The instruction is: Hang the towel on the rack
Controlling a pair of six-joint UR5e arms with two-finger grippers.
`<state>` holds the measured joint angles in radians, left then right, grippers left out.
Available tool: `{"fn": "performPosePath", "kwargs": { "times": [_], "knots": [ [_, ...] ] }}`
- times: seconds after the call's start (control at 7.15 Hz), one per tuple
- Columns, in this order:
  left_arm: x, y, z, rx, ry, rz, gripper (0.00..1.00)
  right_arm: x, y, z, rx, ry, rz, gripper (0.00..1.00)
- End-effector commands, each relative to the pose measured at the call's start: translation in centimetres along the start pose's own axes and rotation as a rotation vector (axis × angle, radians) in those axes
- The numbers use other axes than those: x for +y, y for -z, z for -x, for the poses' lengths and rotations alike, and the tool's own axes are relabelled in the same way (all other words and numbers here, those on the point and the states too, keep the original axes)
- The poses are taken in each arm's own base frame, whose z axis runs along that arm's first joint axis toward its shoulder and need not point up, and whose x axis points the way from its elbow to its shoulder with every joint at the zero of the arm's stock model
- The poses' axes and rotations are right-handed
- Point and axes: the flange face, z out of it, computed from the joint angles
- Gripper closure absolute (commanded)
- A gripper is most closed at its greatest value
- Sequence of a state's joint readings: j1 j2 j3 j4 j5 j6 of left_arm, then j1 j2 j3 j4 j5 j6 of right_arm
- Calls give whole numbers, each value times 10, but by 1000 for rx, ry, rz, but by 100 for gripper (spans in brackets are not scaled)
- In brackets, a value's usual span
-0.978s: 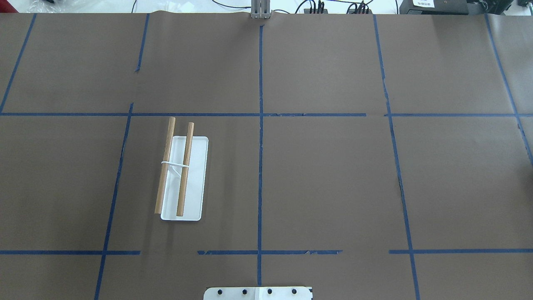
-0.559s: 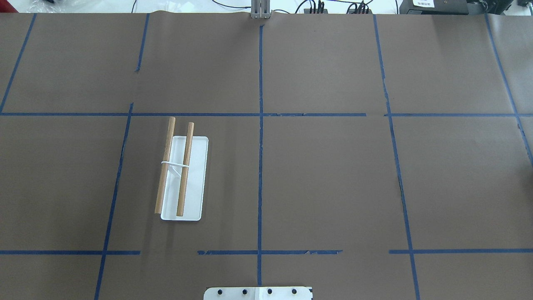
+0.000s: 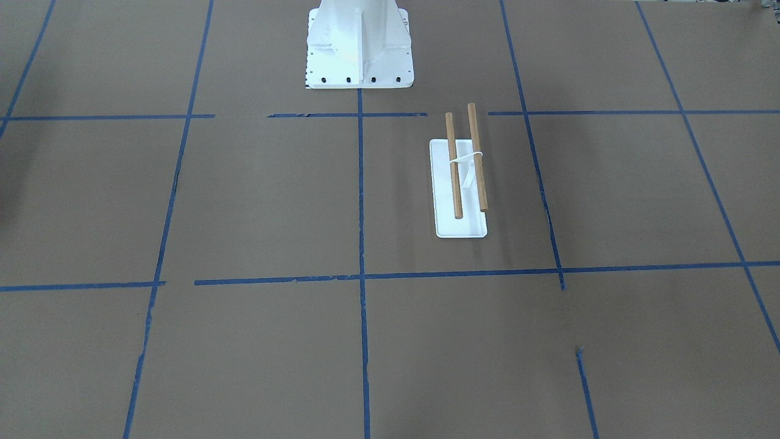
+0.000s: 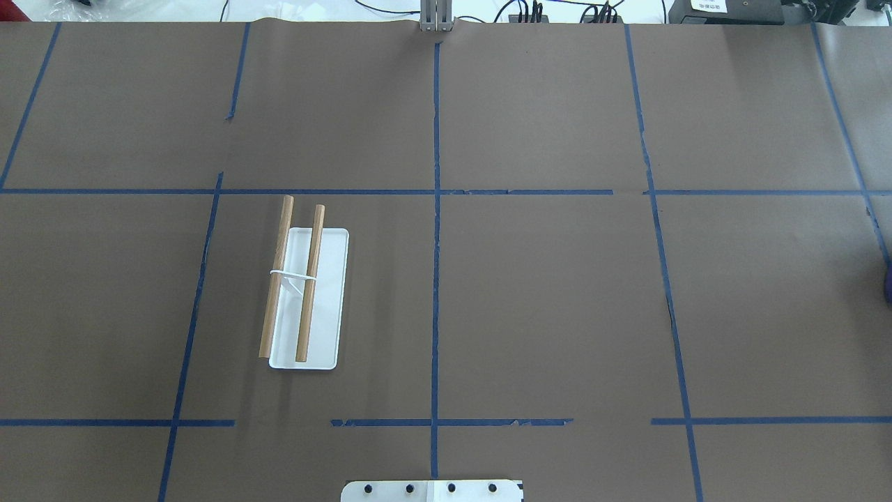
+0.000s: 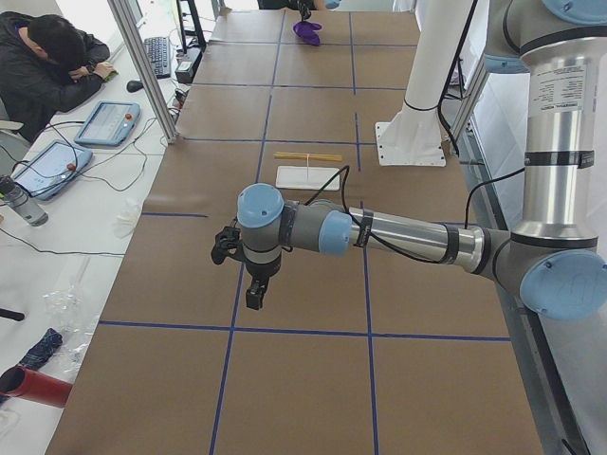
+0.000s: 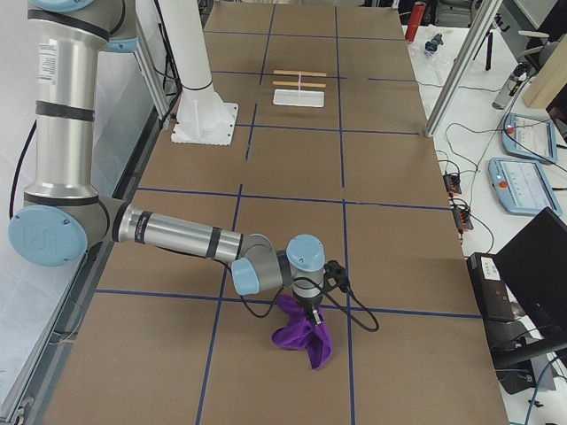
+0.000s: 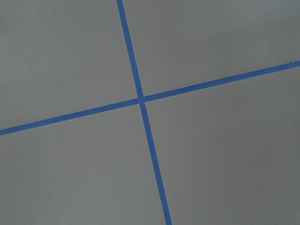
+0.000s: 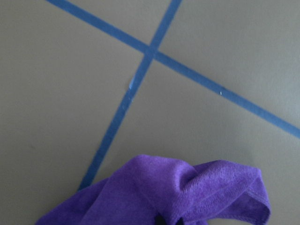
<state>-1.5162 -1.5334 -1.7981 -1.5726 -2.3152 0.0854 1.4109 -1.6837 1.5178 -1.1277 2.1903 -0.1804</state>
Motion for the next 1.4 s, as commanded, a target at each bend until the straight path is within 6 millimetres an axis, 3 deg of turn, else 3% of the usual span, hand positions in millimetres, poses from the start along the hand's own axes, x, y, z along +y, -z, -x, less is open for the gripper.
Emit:
{"fn": "performPosePath", "kwargs": {
  "times": [0.0,0.14,0.28,0.42,0.56,0.7,0.84,0.98,1.12,1.26],
  "knots": [
    [-52,31,-31,3,-75,-76,0,-87,67,58,-22,128,-141,100],
    [-75,46,-45,2,-115,-113,0,-155,85,110,-116,226,-203,100],
    [-98,51,-73,6,-211,-174,0,-196,91,154,-189,182,-219,100],
    [-110,40,-96,22,-321,-236,0,-217,93,195,-228,196,-224,100],
    [-118,29,-105,44,-326,-271,0,-228,92,240,-277,172,-213,100],
    [-131,31,-146,163,-182,-279,0,-271,110,296,-299,119,-249,100],
    [-134,22,-178,247,-159,-275,0,-296,114,356,-349,111,-244,100],
    [-151,22,-233,296,-214,-275,0,-320,124,399,-328,113,-266,100],
    [-153,-3,-294,362,-156,-197,0,-337,131,448,-300,119,-285,100],
    [-160,-8,-351,430,47,-127,0,-349,140,482,-280,118,-313,100]
  ]
}}
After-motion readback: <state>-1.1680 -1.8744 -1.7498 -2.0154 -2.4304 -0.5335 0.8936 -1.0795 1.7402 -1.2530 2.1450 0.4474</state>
